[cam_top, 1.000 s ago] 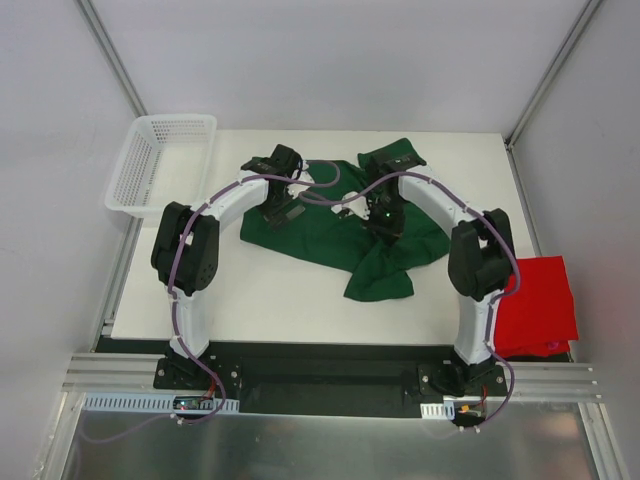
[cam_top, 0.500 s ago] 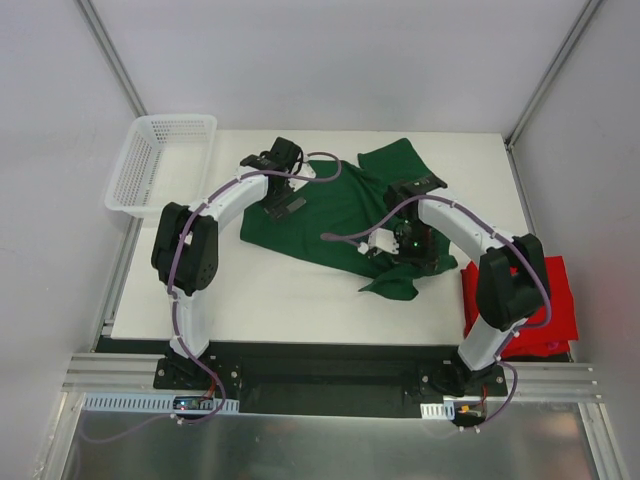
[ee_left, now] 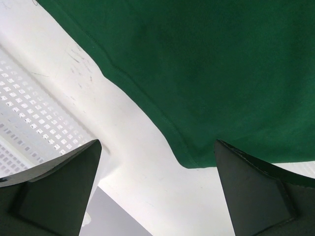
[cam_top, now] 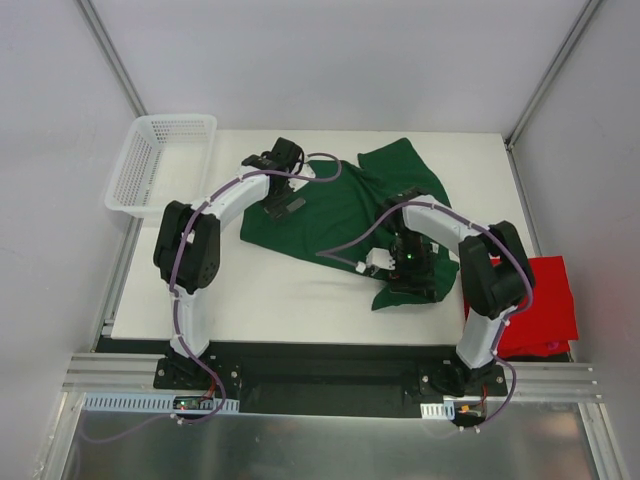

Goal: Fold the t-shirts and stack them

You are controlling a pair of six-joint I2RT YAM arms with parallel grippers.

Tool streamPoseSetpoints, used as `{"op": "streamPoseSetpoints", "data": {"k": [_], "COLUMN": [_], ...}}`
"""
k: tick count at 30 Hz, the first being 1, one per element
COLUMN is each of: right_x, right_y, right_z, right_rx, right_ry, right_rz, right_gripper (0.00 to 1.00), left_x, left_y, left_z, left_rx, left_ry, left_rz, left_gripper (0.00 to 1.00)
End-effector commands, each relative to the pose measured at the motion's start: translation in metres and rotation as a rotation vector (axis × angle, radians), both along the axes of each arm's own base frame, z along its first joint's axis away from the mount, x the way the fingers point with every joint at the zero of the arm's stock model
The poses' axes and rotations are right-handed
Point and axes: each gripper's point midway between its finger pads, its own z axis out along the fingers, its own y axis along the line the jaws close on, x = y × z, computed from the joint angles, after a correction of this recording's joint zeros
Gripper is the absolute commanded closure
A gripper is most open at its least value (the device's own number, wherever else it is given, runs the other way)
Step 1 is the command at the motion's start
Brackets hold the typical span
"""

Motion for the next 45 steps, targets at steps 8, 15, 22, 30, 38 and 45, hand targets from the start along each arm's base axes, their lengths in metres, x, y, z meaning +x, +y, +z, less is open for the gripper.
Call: {"op": "streamPoseSetpoints", "data": {"k": [8,15,22,30,38,45], "right_x": [0.072,0.157,0.206,0.251,0.270,0.286], "right_y": [0.072,0.053,0.035,0.012,-0.009,-0.021], "right_z": [0.110,0.057,0.004,-0.016,-0.036,-0.040], "right_rx": [0.445,0.351,0.302,0.208,0.076,0.014], "right_ry": [-0.168,-0.442,-0.505,-0.677,-0.742,-0.815], "right_rz": [-0.174,-0.344,-0.507,-0.547,-0.508,-0.468], "right_gripper": [0.04,0.04,0.04,0.04,0.04,0.04], "left_x": [0.010,0.017,0.037,0.058,0.051,0.019], "left_y": [0.008,0.003,-0.002,0.026,0.036,0.042], "left_z": [0.014,0.011,0.001,-0.038,-0.059,-0.059], "left_rx": [0.026,-0.007,-0.098,-0.091,-0.095,-0.090], "left_ry": [-0.040,-0.043,-0.034,0.023,0.081,0.130], "left_rz": [0.012,0.040,0.104,0.171,0.184,0.175], "left_gripper": [0.01,0.01,0.01,0.01,0.01,0.01]}}
